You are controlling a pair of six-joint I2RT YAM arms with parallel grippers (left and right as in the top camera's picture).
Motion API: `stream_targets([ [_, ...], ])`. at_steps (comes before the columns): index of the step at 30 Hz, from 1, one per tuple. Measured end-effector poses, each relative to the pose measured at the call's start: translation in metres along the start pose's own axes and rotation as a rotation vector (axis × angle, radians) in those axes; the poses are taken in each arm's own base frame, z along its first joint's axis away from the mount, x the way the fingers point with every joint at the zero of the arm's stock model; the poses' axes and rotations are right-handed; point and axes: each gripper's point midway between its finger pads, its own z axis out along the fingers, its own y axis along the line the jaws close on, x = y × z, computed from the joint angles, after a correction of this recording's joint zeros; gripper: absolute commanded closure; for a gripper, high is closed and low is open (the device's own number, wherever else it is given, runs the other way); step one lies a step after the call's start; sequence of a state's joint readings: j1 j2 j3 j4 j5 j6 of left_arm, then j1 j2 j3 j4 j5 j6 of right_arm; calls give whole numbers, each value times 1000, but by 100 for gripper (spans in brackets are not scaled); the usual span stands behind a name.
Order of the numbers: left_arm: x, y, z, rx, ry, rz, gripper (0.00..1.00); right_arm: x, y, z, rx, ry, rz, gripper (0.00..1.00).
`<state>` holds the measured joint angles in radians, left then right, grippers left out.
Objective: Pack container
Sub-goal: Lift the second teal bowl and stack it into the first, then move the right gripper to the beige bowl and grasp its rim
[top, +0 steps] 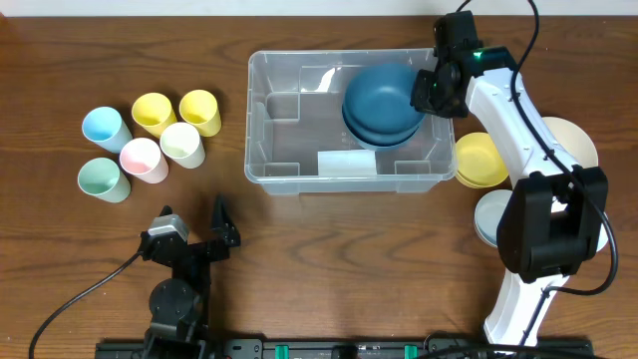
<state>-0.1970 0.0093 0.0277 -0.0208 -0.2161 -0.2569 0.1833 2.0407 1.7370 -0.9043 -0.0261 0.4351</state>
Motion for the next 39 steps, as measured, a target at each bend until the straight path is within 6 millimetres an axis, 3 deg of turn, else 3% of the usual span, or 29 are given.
stream_targets([
  [2,0,0,0,0,0,0,2,-1,3,0,-13,-3,-17,45],
  [13,0,0,0,0,0,0,2,4,25,-7,-131,30,-60,45],
  [17,0,0,0,0,0,0,2,-2,28,-35,-150,11,-61,44],
  [20,0,0,0,0,0,0,2,-12,22,-78,-159,-45,-47,41],
  [22,0,0,0,0,0,0,2,-18,8,-111,-145,-95,-20,39],
  [24,0,0,0,0,0,0,2,-21,-20,-146,-100,-145,38,36],
  [27,0,0,0,0,0,0,2,-18,-63,-176,-21,-174,148,33],
  [29,0,0,0,0,0,0,2,-13,-96,-186,42,-170,239,32],
  [33,0,0,0,0,0,0,2,-3,-152,-181,145,-128,411,32],
  [36,0,0,0,0,0,0,2,4,-183,-164,190,-109,502,32],
  [39,0,0,0,0,0,0,2,12,-206,-134,212,-96,558,34],
])
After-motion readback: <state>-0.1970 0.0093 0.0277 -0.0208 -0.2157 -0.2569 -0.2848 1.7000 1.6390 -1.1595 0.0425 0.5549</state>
